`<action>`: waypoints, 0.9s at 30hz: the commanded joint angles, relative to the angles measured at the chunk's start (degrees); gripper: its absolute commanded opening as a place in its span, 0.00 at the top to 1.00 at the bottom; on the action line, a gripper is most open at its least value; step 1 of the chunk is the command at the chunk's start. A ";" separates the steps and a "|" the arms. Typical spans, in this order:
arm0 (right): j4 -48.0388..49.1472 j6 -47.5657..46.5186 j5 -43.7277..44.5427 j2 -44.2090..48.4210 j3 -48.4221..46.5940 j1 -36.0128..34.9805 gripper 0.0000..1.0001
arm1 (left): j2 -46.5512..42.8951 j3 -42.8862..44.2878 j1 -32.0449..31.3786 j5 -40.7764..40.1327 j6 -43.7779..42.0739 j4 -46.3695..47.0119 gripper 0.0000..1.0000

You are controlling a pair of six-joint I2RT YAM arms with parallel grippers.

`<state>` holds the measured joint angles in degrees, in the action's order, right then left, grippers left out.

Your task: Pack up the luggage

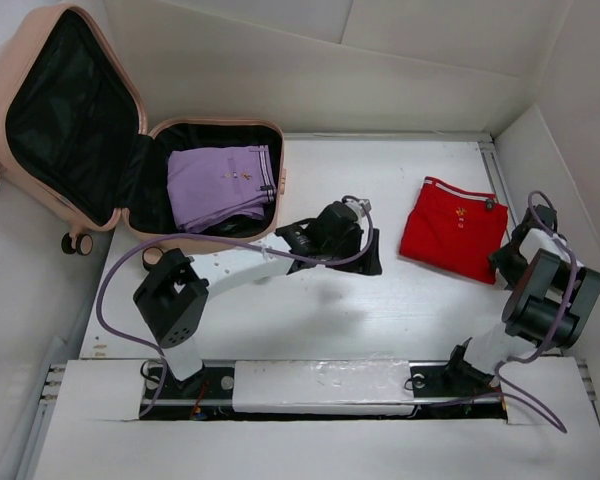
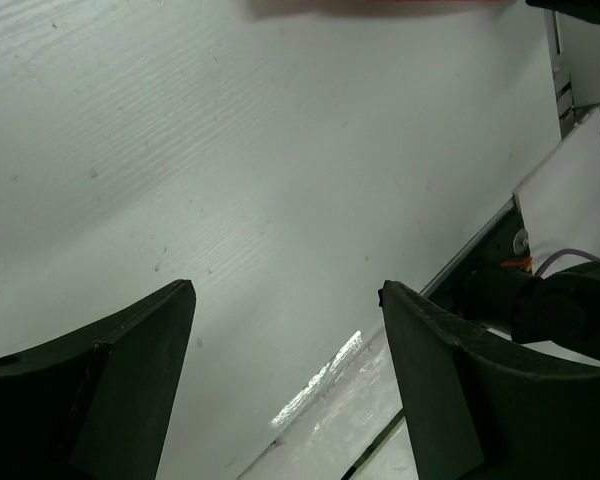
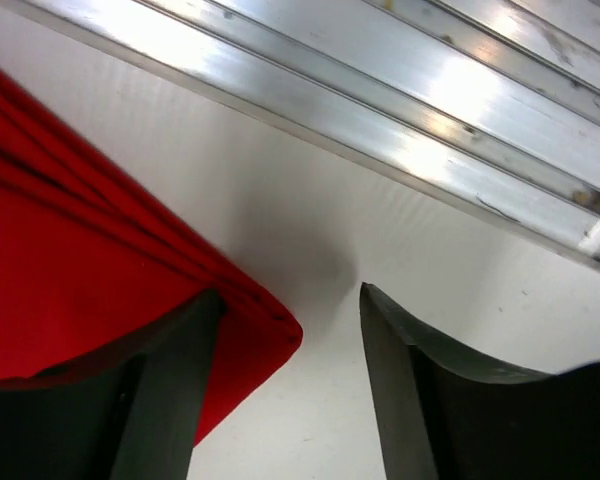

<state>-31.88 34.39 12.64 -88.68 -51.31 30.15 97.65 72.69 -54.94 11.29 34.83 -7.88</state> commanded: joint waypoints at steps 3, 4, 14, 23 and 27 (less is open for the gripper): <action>3.05 -5.03 -13.06 -4.12 -3.18 -1.67 0.34 | -4.31 -2.02 -0.35 1.64 -0.38 3.31 0.29; 3.05 -5.04 -13.87 -4.13 -3.18 -2.55 0.47 | -4.31 -2.02 -0.35 1.63 -0.98 3.31 0.29; 1.91 -6.44 -21.16 3.33 5.24 -17.13 0.52 | -2.20 0.79 2.72 -2.67 1.82 -0.12 0.27; -2.99 -3.89 -25.47 26.43 8.34 -20.13 0.41 | 10.69 12.80 4.05 -0.39 7.97 2.17 0.26; -6.70 -3.89 -23.02 31.81 4.57 -20.84 0.35 | 16.95 20.81 4.05 -1.61 10.34 1.64 0.26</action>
<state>-34.94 30.24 -9.93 -59.70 -43.03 10.02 112.12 87.94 -50.65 9.72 42.15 -6.46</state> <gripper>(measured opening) 0.649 0.735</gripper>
